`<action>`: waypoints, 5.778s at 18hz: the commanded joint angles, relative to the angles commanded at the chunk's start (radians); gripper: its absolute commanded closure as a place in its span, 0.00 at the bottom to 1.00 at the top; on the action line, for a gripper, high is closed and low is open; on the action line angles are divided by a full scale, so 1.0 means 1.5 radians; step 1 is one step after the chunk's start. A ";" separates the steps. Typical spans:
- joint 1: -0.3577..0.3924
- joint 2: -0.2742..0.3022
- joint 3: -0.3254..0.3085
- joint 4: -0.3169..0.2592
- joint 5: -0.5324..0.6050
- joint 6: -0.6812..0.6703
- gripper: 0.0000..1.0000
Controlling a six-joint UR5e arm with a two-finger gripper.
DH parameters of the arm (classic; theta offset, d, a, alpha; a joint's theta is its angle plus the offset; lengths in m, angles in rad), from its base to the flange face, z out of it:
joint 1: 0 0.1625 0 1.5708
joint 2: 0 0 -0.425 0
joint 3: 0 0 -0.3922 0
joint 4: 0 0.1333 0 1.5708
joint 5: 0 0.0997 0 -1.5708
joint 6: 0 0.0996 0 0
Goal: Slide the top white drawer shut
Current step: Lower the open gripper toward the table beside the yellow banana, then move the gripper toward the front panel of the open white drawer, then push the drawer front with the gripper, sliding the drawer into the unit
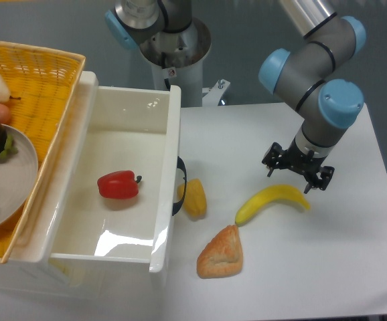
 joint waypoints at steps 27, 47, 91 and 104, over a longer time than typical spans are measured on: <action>-0.069 0.054 0.012 -0.176 -0.144 -0.197 0.92; -0.117 0.069 0.012 -0.217 -0.217 -0.199 0.92; -0.185 0.097 0.007 -0.235 -0.244 -0.249 0.90; -0.208 0.097 0.006 -0.232 -0.244 -0.271 0.89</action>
